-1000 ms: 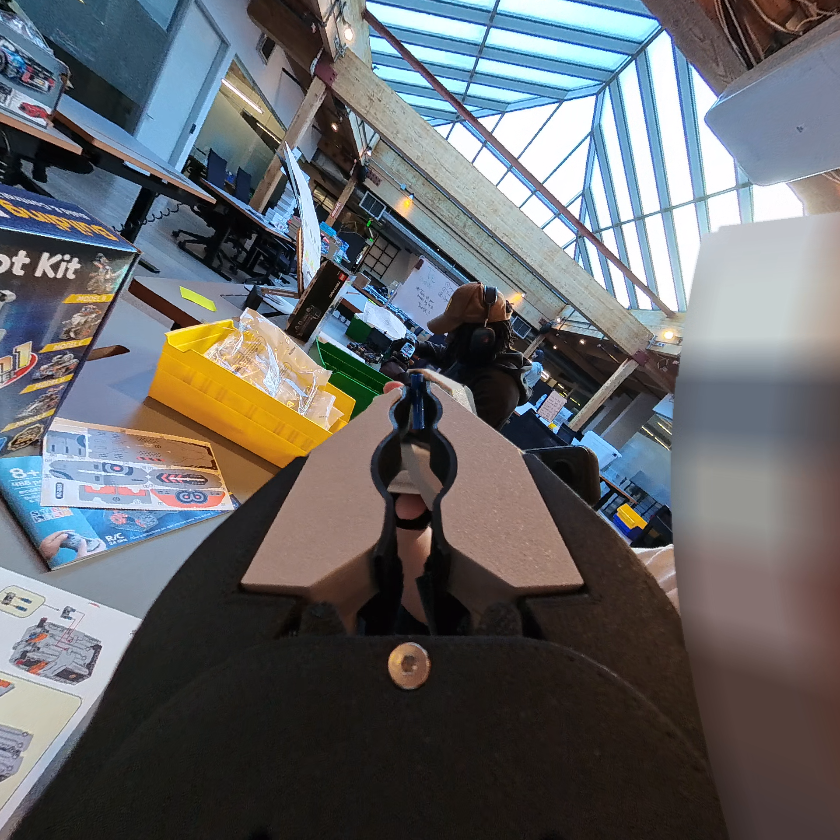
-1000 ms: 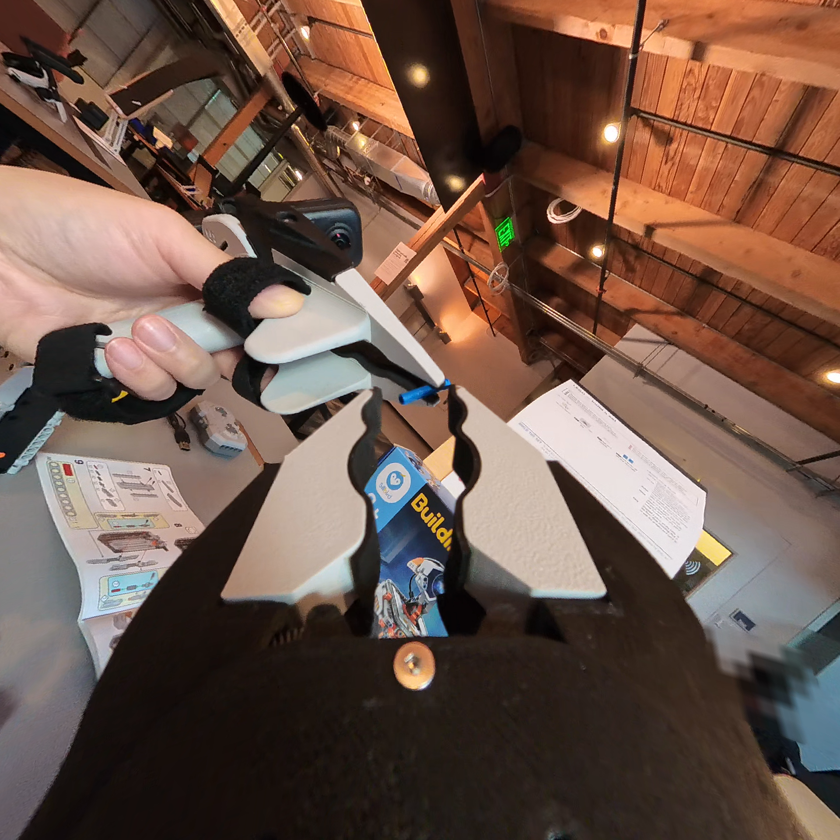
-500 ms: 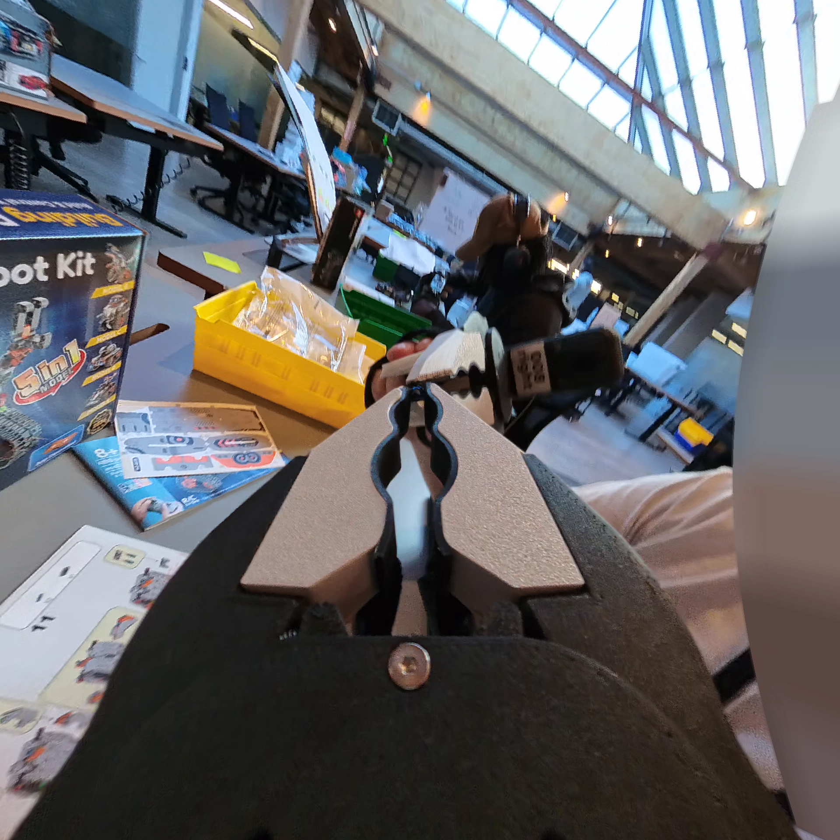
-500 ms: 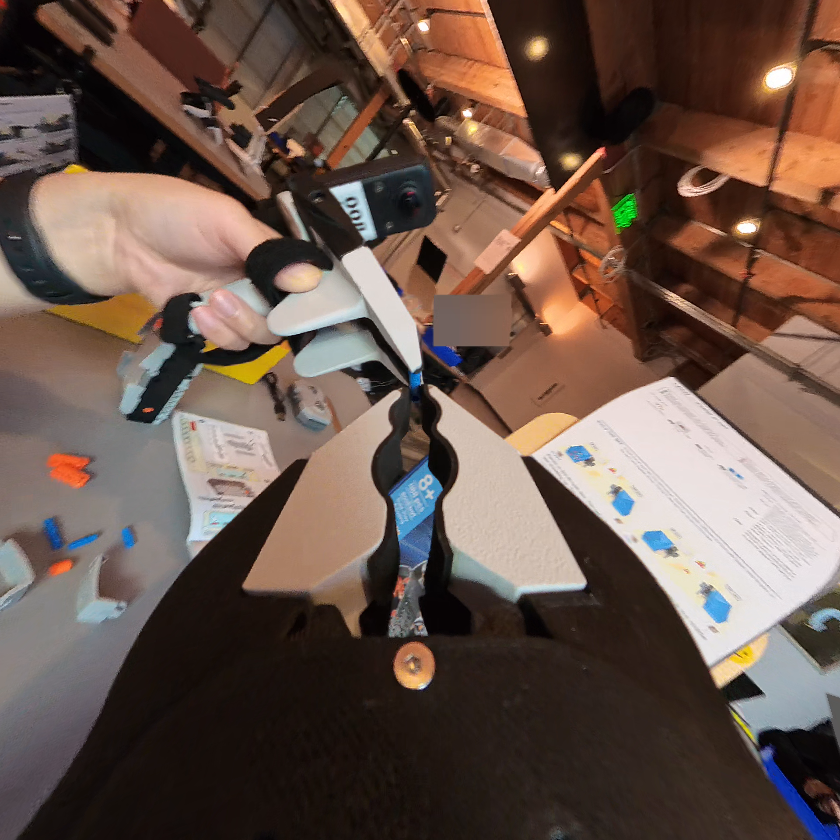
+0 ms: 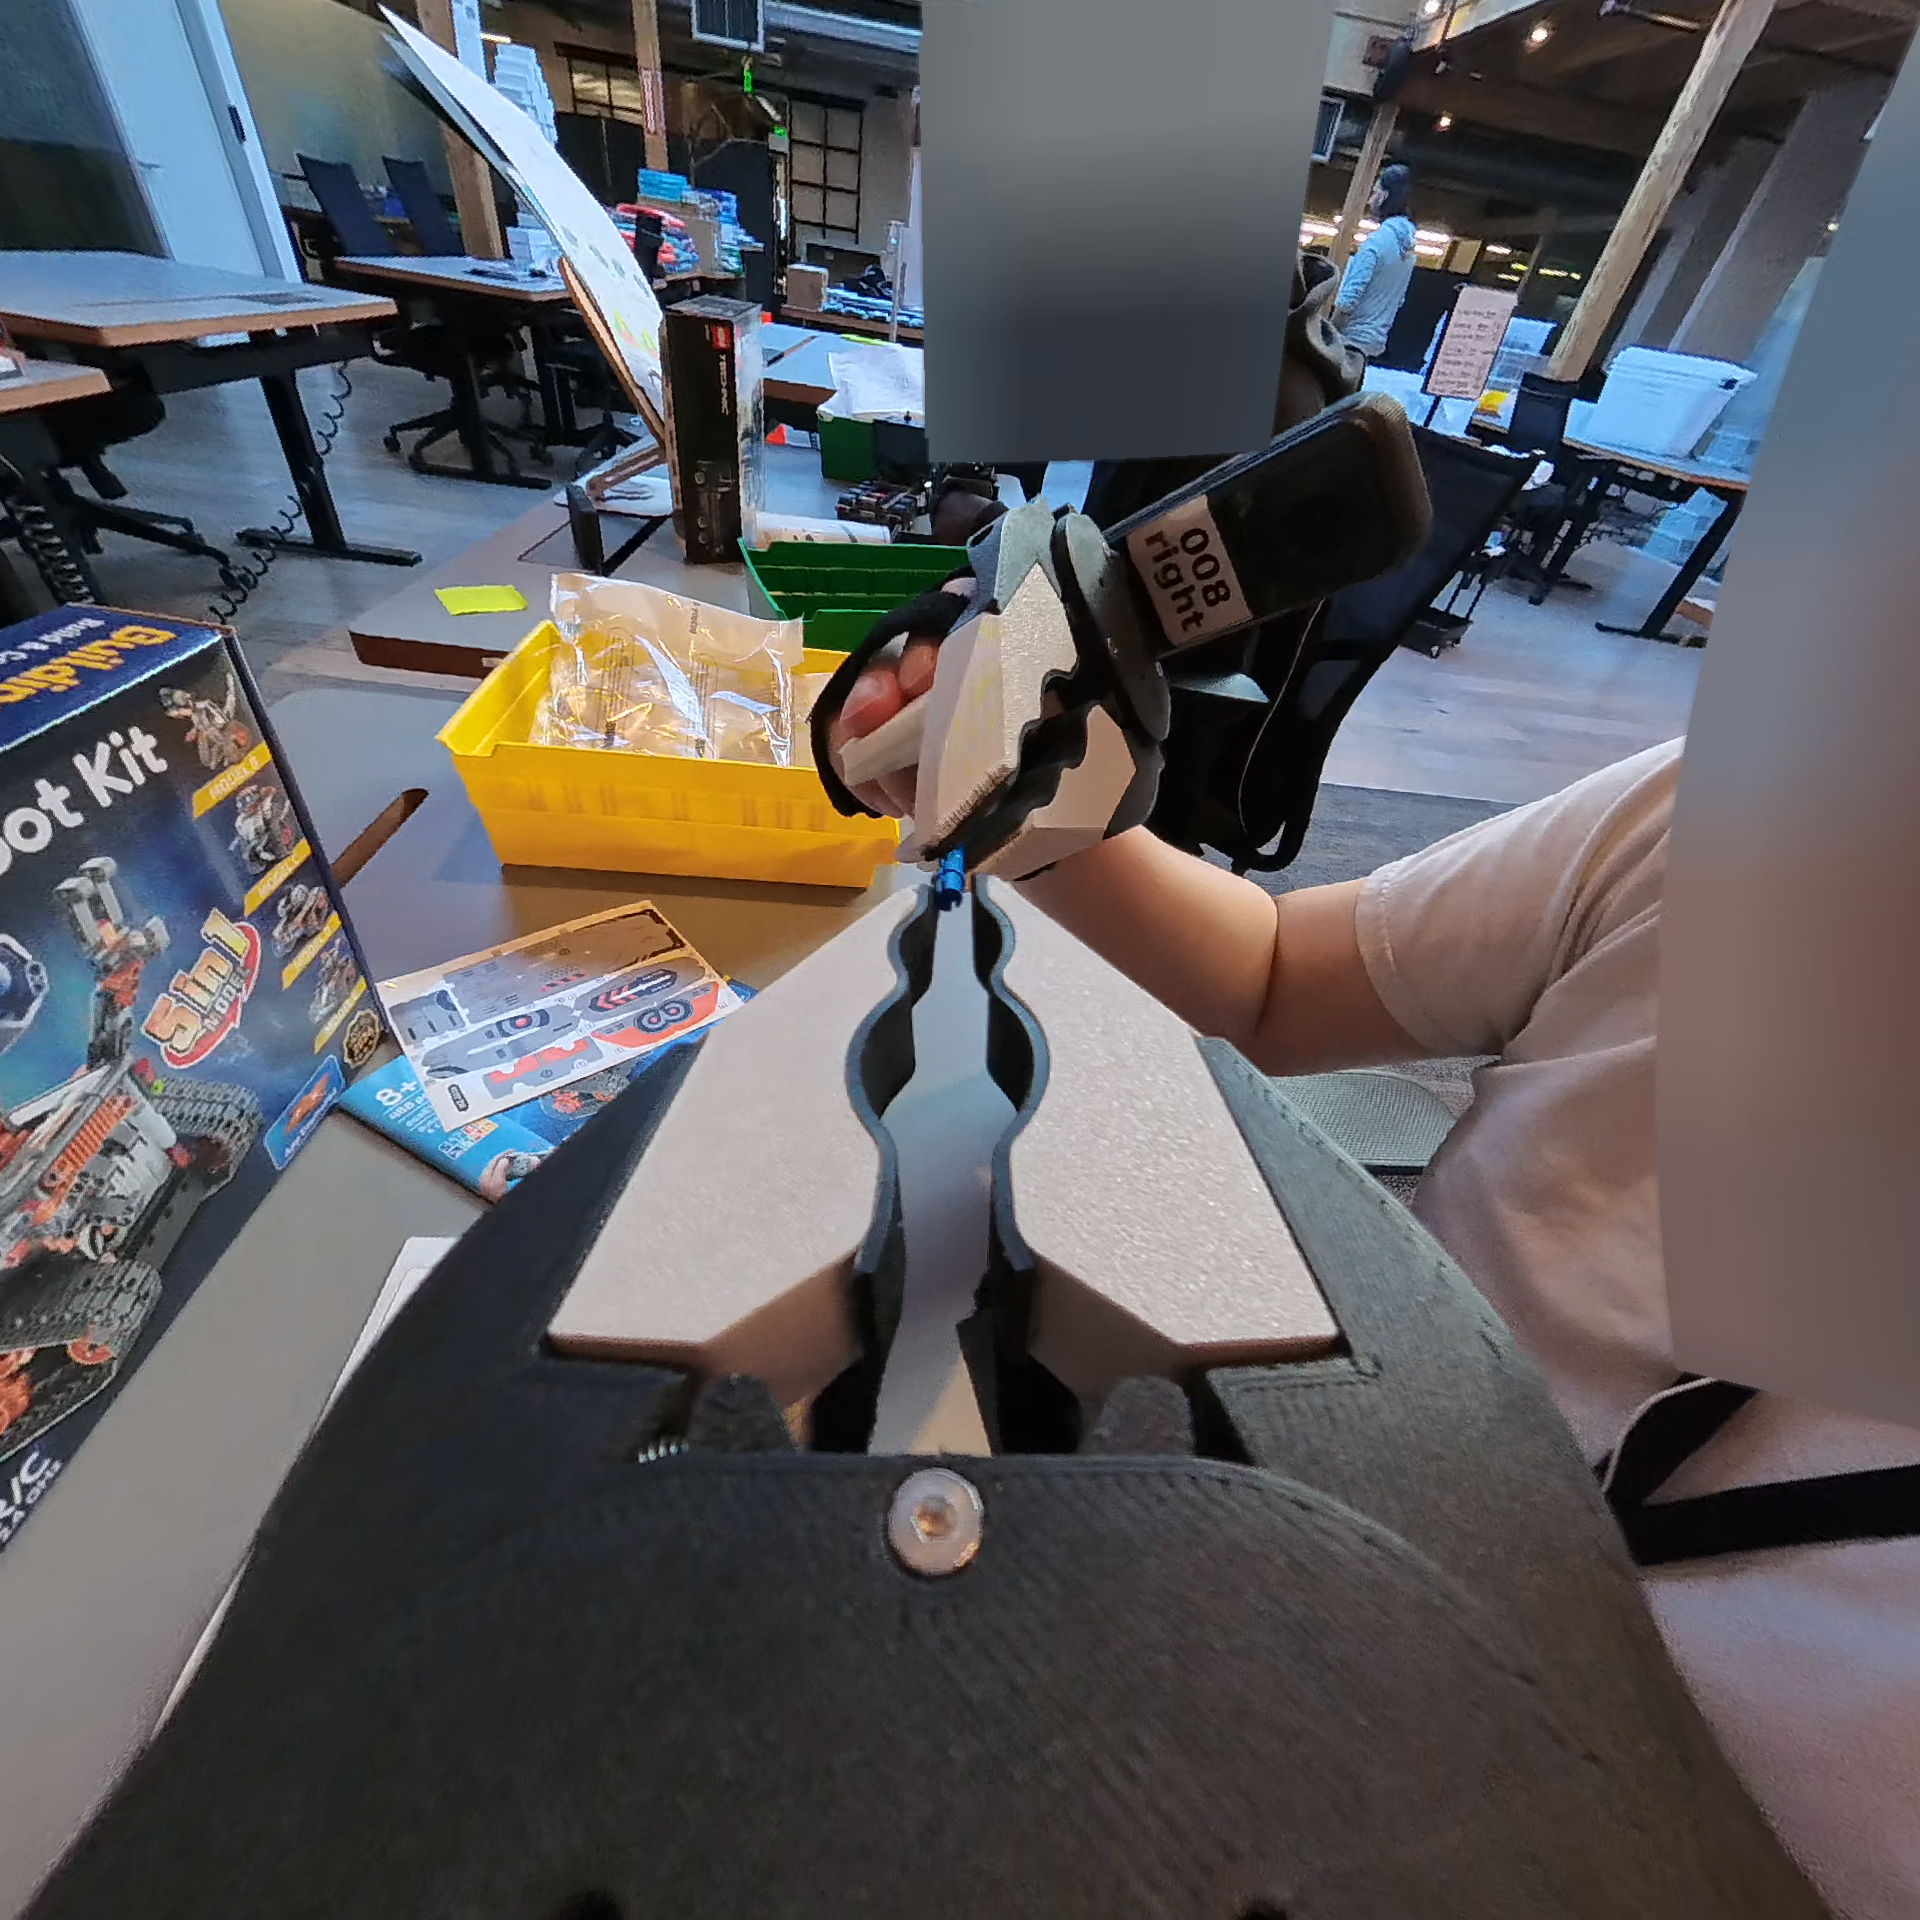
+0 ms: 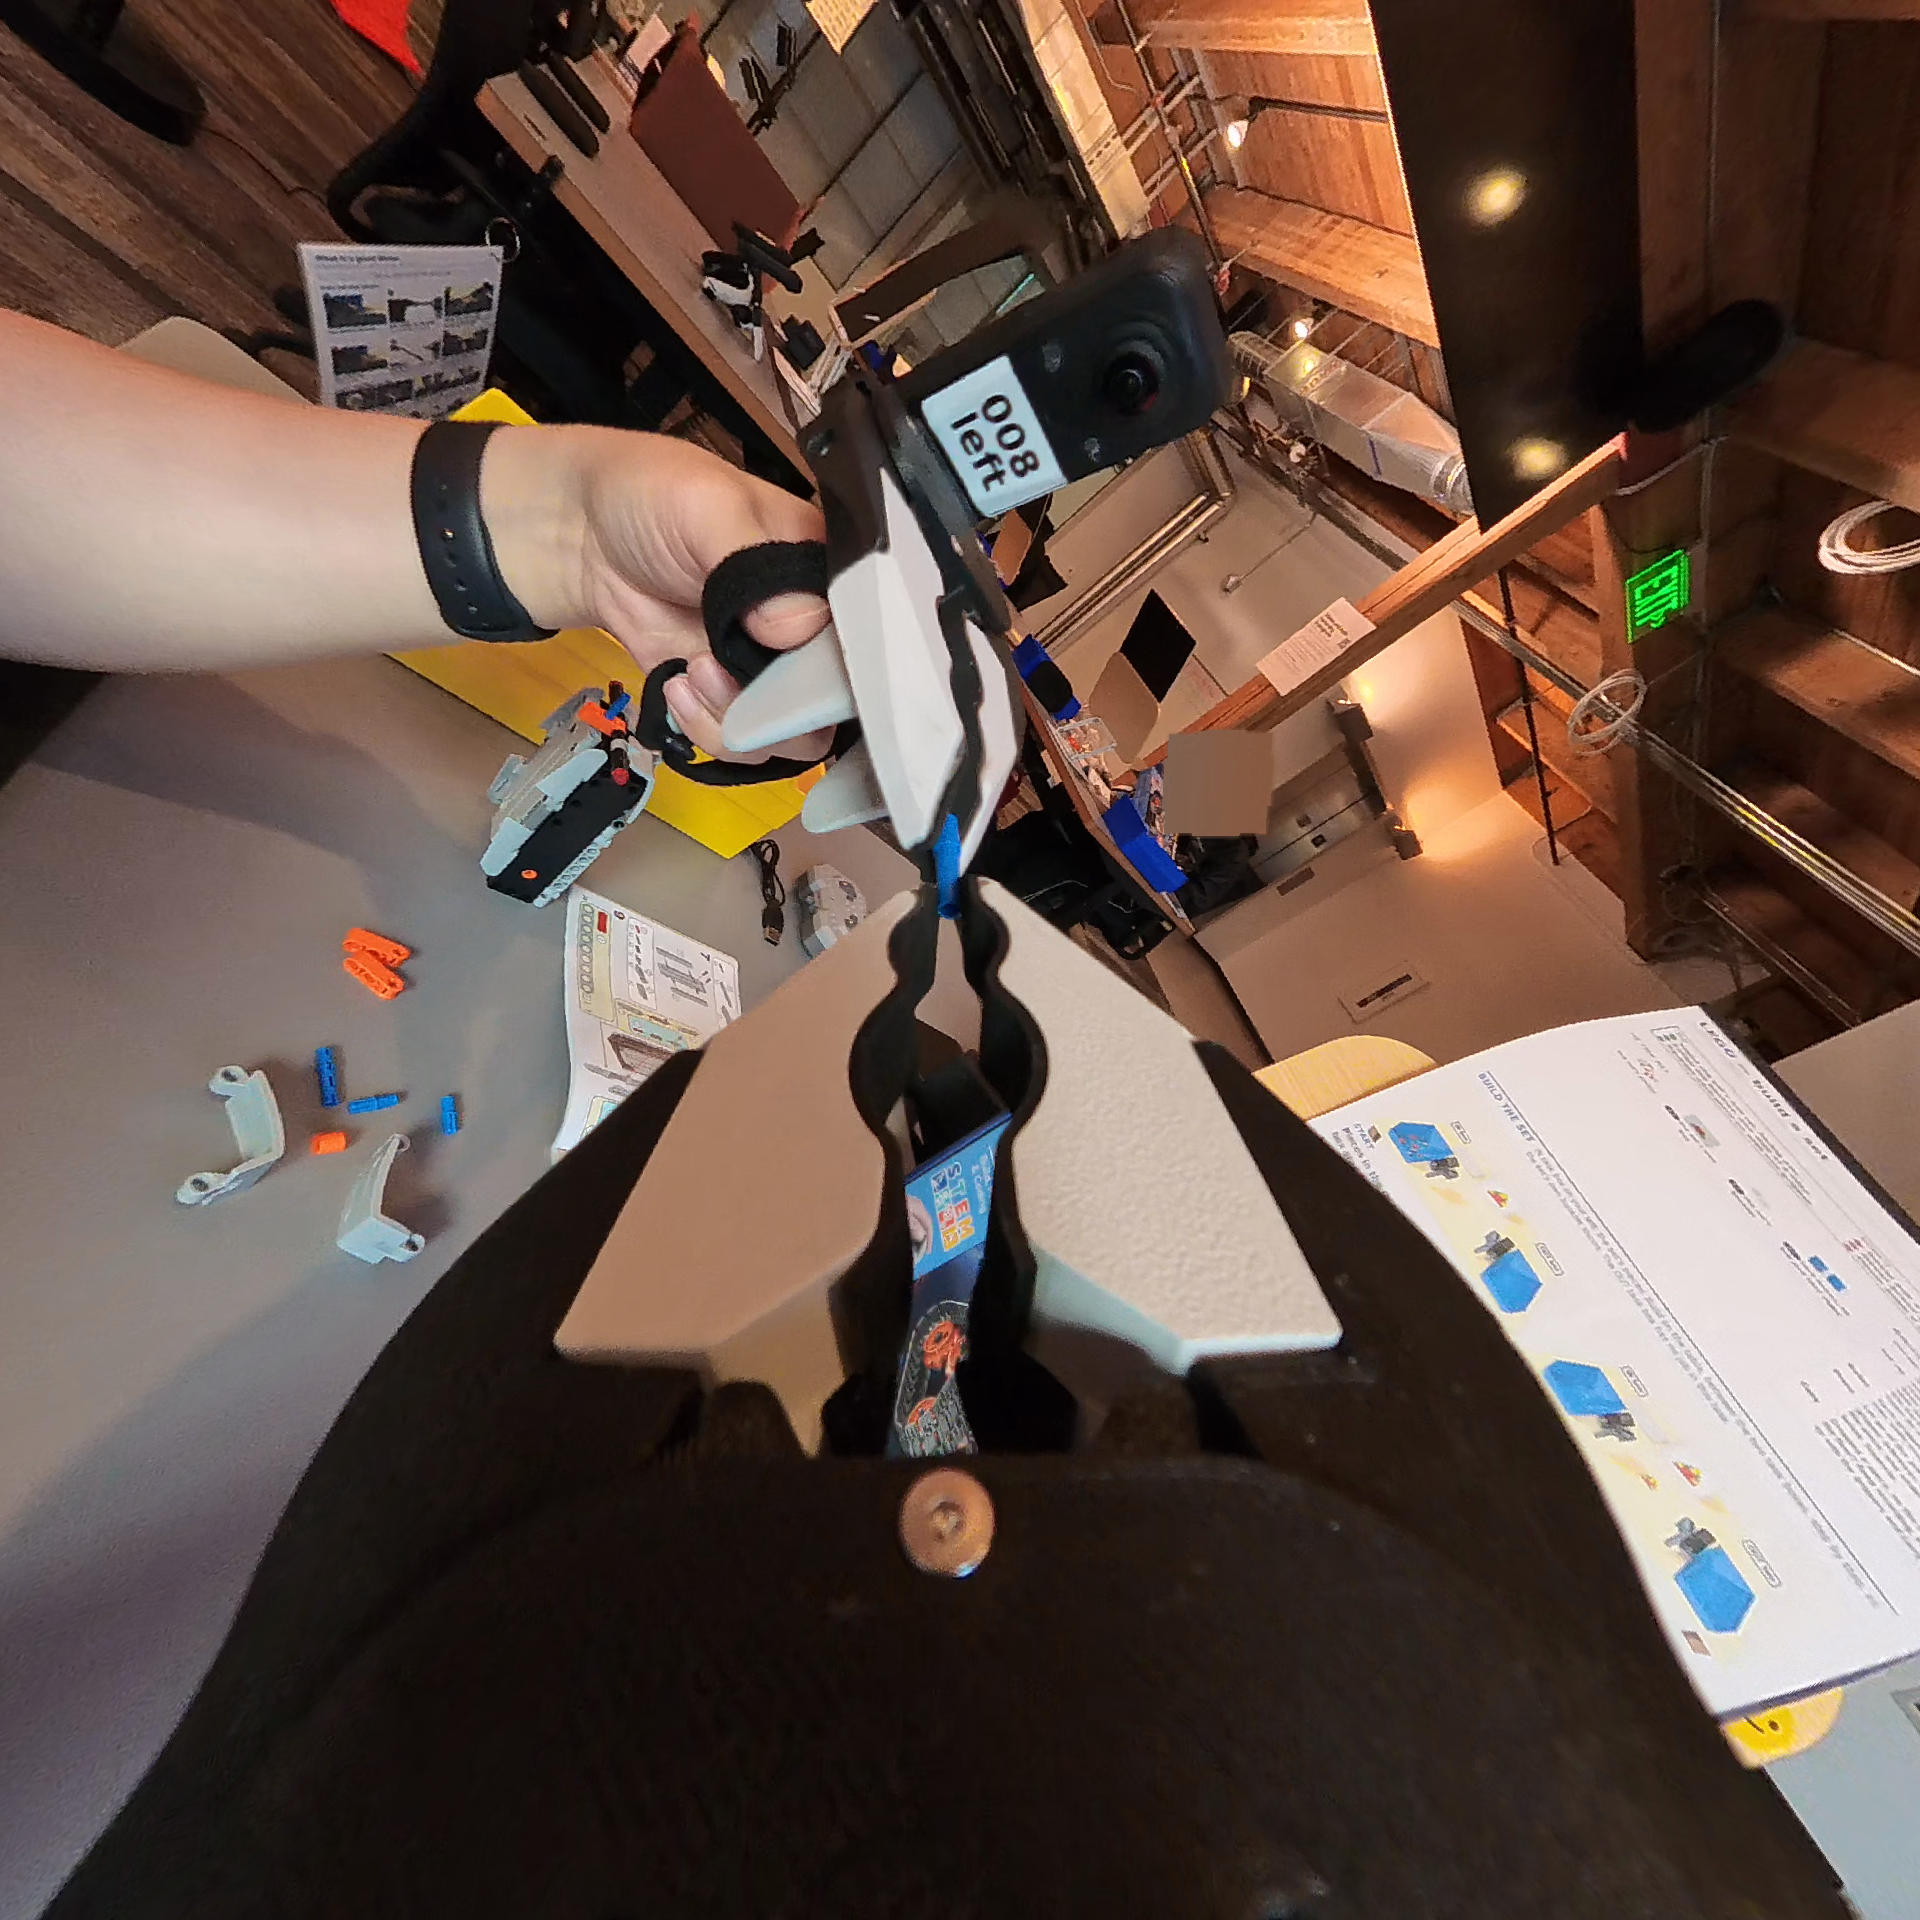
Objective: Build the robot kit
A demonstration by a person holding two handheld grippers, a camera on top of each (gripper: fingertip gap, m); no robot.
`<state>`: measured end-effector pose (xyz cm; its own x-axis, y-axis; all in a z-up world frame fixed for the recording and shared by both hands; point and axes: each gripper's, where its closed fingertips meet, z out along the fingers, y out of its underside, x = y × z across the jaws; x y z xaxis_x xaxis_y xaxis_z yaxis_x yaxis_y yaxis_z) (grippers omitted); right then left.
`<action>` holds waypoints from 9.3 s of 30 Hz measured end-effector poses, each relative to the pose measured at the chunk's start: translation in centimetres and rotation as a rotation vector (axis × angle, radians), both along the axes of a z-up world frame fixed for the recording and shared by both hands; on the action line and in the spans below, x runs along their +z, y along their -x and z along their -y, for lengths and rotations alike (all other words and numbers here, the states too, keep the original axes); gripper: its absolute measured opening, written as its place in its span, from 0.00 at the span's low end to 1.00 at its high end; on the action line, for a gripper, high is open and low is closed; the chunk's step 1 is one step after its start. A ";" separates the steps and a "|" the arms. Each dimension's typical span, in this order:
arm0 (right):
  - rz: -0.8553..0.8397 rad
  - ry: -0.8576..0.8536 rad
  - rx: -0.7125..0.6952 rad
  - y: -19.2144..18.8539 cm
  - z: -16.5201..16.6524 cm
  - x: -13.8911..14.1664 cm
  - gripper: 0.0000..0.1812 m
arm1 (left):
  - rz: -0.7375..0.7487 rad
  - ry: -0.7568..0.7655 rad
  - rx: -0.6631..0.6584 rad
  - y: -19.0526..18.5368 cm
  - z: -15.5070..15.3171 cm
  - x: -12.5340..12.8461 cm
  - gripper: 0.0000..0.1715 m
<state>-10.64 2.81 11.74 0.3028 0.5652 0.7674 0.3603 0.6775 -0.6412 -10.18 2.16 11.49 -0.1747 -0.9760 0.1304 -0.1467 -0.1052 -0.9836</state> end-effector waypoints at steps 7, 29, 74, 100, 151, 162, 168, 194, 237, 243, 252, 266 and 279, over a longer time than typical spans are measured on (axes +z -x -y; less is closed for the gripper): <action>0.002 -0.009 0.010 0.0 0.3 0.1 0.01 | 0.006 0.026 -0.029 -0.3 0.4 0.0 0.03; 0.007 -0.020 0.006 0.2 0.1 -0.1 0.01 | 0.003 0.084 -0.038 -0.4 0.2 0.0 0.02; 0.086 0.310 0.090 -1.3 -1.6 -5.3 0.19 | 0.061 0.175 0.017 2.6 -1.7 1.8 0.01; 0.459 0.912 0.150 -3.8 -3.3 -27.9 0.05 | 0.053 0.155 0.090 5.1 -2.9 2.2 0.02; 0.578 1.096 -0.550 -20.6 1.0 -24.3 0.10 | 0.023 0.224 0.103 6.4 -2.6 2.3 0.02; 0.705 1.045 -0.568 -22.1 1.8 -27.6 0.10 | -0.042 0.223 0.087 4.9 -2.1 1.0 0.02; 0.725 1.079 -0.546 -21.8 1.6 -27.5 0.08 | -0.048 0.228 0.091 4.7 -2.3 0.8 0.02; 0.792 1.092 -0.553 -22.0 1.6 -28.0 0.04 | -0.058 0.219 0.083 4.6 -2.0 0.8 0.02; 0.860 1.113 -0.541 -22.0 1.6 -28.5 0.04 | -0.070 0.225 0.073 4.5 -1.7 0.6 0.02; 0.848 1.069 -0.539 -22.1 1.5 -28.3 0.03 | -0.077 0.226 0.080 4.3 -1.9 0.4 0.02; 0.068 0.521 -0.085 -9.0 0.4 -8.6 0.03 | -0.027 0.250 -0.005 1.0 -1.0 0.3 0.02; -0.143 0.005 0.253 0.0 4.0 5.6 0.03 | 0.174 0.223 -0.061 1.8 2.7 5.5 0.02; -0.144 -0.006 0.298 0.4 4.7 5.4 0.03 | 0.165 0.233 -0.070 1.2 3.5 5.4 0.02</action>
<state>-11.02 -1.87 17.10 0.2304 0.6409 0.7322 0.0514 0.7434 -0.6669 -11.34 -1.34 16.93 -0.2777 -0.9078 0.3143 -0.0017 -0.3267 -0.9451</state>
